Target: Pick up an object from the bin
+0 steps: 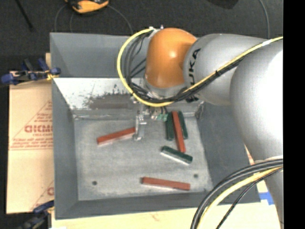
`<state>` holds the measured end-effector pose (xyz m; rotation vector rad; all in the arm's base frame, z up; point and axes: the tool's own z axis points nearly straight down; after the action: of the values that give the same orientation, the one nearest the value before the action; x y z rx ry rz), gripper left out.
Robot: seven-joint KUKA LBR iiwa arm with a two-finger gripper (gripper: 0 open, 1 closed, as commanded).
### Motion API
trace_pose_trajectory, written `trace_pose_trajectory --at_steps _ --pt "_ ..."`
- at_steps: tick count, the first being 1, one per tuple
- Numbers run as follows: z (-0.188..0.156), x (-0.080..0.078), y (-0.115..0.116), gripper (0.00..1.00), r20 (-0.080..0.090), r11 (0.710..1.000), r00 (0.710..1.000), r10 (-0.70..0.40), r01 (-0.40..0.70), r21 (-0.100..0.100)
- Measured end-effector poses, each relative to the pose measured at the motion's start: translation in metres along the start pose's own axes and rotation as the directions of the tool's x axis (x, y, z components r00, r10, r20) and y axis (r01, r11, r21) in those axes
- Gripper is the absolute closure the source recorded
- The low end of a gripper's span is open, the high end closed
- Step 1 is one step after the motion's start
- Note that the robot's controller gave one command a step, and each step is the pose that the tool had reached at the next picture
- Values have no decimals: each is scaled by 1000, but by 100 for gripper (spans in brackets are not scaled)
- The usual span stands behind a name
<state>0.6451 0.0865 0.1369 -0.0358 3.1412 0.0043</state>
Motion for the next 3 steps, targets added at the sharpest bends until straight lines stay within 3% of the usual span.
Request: trace_pose_trajectory --at_steps 1,2,3 --pt "-1 0 0 0 2 1000 1000 0 0 0" --pt "47 -11 -7 0 11 1000 1000 -24 24 3" --pt "66 25 -8 100 4 981 981 -196 196 3"
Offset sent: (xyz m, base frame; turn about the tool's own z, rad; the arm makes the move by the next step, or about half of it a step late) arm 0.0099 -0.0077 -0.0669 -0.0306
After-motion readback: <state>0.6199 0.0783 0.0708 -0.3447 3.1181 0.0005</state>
